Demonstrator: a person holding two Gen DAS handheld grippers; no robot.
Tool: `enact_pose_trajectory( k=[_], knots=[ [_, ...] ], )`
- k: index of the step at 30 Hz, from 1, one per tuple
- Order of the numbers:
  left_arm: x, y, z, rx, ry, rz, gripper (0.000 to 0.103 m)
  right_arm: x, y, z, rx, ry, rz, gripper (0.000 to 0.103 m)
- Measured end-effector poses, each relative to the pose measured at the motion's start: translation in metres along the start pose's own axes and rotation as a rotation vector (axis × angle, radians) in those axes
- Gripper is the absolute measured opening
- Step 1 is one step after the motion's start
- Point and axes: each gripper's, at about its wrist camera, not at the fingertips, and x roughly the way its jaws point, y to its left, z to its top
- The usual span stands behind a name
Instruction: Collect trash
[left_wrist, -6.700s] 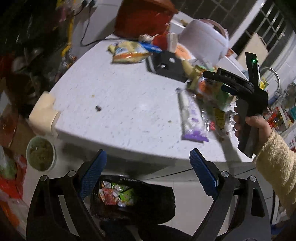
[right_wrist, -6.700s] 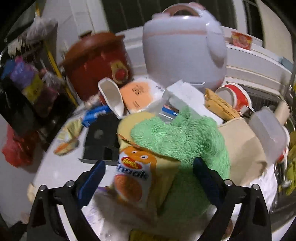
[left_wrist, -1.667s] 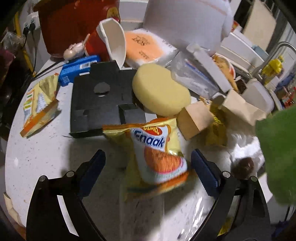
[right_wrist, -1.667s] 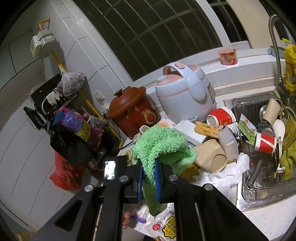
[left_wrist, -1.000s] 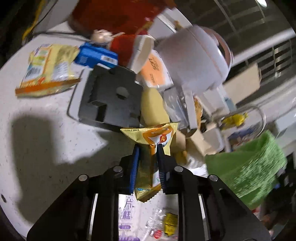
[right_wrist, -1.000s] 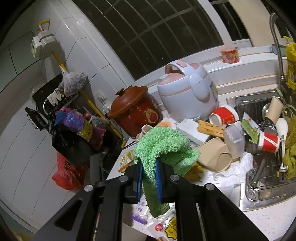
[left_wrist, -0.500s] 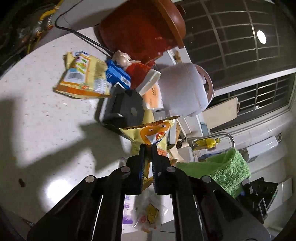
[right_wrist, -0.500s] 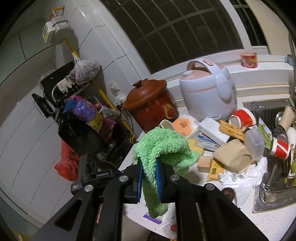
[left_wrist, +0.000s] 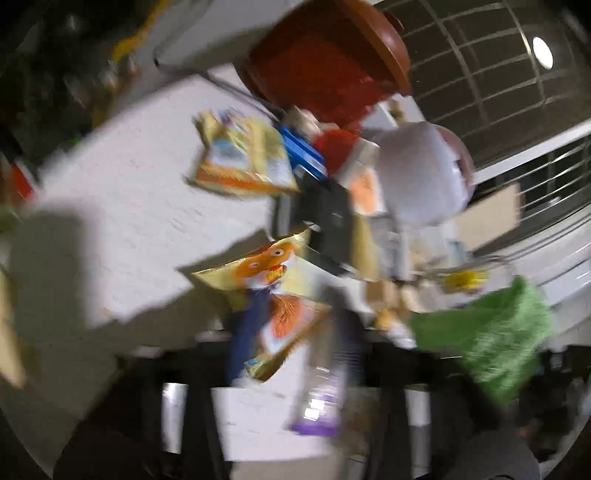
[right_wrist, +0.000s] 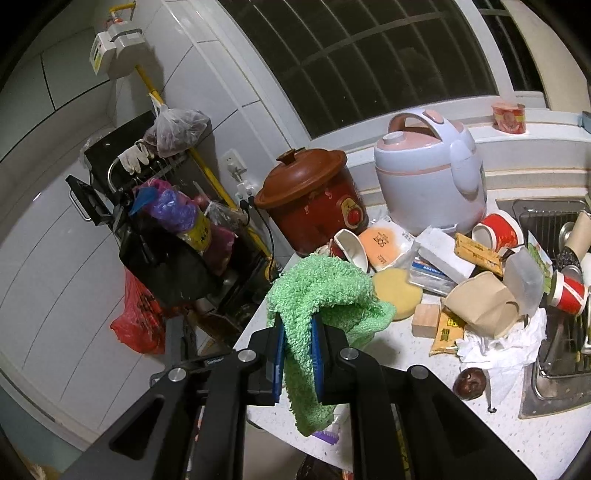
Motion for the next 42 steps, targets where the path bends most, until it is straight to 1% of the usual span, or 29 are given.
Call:
enact_pose_trajectory(
  k=[1,2,3,4,6,7,9,10,11,12,13,14,15,17,20,24,26,29,31,32,33,34,35,36,37,38,39,40,42],
  knots=[
    [-0.005,-0.007,0.0,0.058,-0.046,0.069,0.074,0.0,0.0,-0.001,0.0,0.003,-0.001,0.014],
    [-0.007,-0.017,-0.001,0.138,-0.075,0.131,0.082,0.001,-0.002,-0.002,0.0,0.007,-0.003,0.014],
    [-0.004,-0.029,-0.001,0.245,-0.075,0.183,0.085,0.001,-0.003,-0.003,0.002,0.008,-0.005,0.014],
    [0.002,-0.042,-0.001,0.355,-0.06,0.253,0.085,0.001,-0.004,-0.004,0.008,0.012,-0.006,0.014],
    [0.012,-0.06,-0.005,0.532,-0.051,0.344,0.085,0.002,-0.007,-0.005,0.019,0.018,-0.006,0.014],
    [0.016,-0.07,-0.009,0.645,-0.037,0.369,0.085,0.002,-0.009,-0.007,0.023,0.019,-0.006,0.014],
    [0.022,-0.08,-0.013,0.824,0.004,0.379,0.085,0.002,-0.01,-0.008,0.024,0.022,-0.01,0.014],
    [0.024,-0.082,-0.014,0.894,0.023,0.388,0.086,0.001,-0.011,-0.01,0.027,0.023,-0.01,0.014],
    [0.028,-0.083,-0.017,0.992,0.062,0.403,0.087,0.0,-0.011,-0.011,0.03,0.025,-0.011,0.014],
    [0.034,-0.081,-0.021,1.124,0.122,0.425,0.087,-0.001,-0.011,-0.012,0.034,0.025,-0.012,0.015],
    [0.037,-0.079,-0.024,1.199,0.159,0.434,0.088,-0.002,-0.012,-0.013,0.039,0.024,-0.013,0.015],
    [0.04,-0.075,-0.025,1.279,0.224,0.421,0.087,-0.004,-0.013,-0.015,0.045,0.022,-0.014,0.016],
    [0.04,-0.073,-0.025,1.304,0.256,0.407,0.087,-0.005,-0.013,-0.016,0.049,0.019,-0.019,0.016],
    [0.042,-0.066,-0.021,1.321,0.372,0.332,0.087,-0.008,-0.017,-0.022,0.071,0.011,-0.033,0.017],
    [0.05,-0.056,-0.015,1.323,0.486,0.285,0.087,-0.011,-0.022,-0.03,0.122,-0.001,-0.05,0.017],
    [0.063,-0.046,-0.017,1.333,0.566,0.246,0.087,-0.015,-0.023,-0.037,0.154,-0.018,-0.083,0.017],
    [0.067,-0.043,-0.02,1.348,0.583,0.236,0.088,-0.018,-0.02,-0.039,0.161,-0.032,-0.098,0.017],
    [0.068,-0.042,-0.019,1.315,0.588,0.191,0.088,-0.02,-0.016,-0.04,0.164,-0.052,-0.115,0.017],
    [0.07,-0.041,-0.019,1.271,0.596,0.153,0.085,-0.018,-0.013,-0.041,0.157,-0.05,-0.131,0.017],
    [0.07,-0.041,-0.019,1.263,0.579,0.147,0.081,-0.015,-0.013,-0.042,0.155,-0.044,-0.141,0.017],
    [0.068,-0.041,-0.017,1.251,0.562,0.142,0.073,-0.013,-0.013,-0.044,0.148,-0.038,-0.165,0.018],
    [0.068,-0.042,-0.016,1.236,0.545,0.145,0.072,-0.01,-0.013,-0.046,0.132,-0.033,-0.194,0.025],
    [0.067,-0.042,-0.016,1.224,0.532,0.149,0.072,-0.008,-0.014,-0.049,0.107,-0.029,-0.25,0.046],
    [0.065,-0.041,-0.017,1.21,0.516,0.147,0.071,-0.007,-0.015,-0.053,0.077,-0.029,-0.305,0.062],
    [0.063,-0.038,-0.016,1.185,0.504,0.129,0.071,-0.006,-0.017,-0.058,0.058,-0.022,-0.344,0.064],
    [0.059,-0.035,-0.012,1.148,0.495,0.103,0.07,-0.004,-0.019,-0.062,0.048,-0.012,-0.355,0.064],
    [0.055,-0.031,-0.008,1.106,0.485,0.078,0.07,0.002,-0.023,-0.07,0.023,0.023,-0.378,0.07],
    [0.049,-0.025,-0.004,1.026,0.469,0.036,0.07,0.006,-0.026,-0.074,0.009,0.043,-0.4,0.073],
    [0.033,-0.013,0.006,0.86,0.407,-0.058,0.07,0.022,-0.031,-0.087,-0.043,0.092,-0.458,0.079]
  ],
)
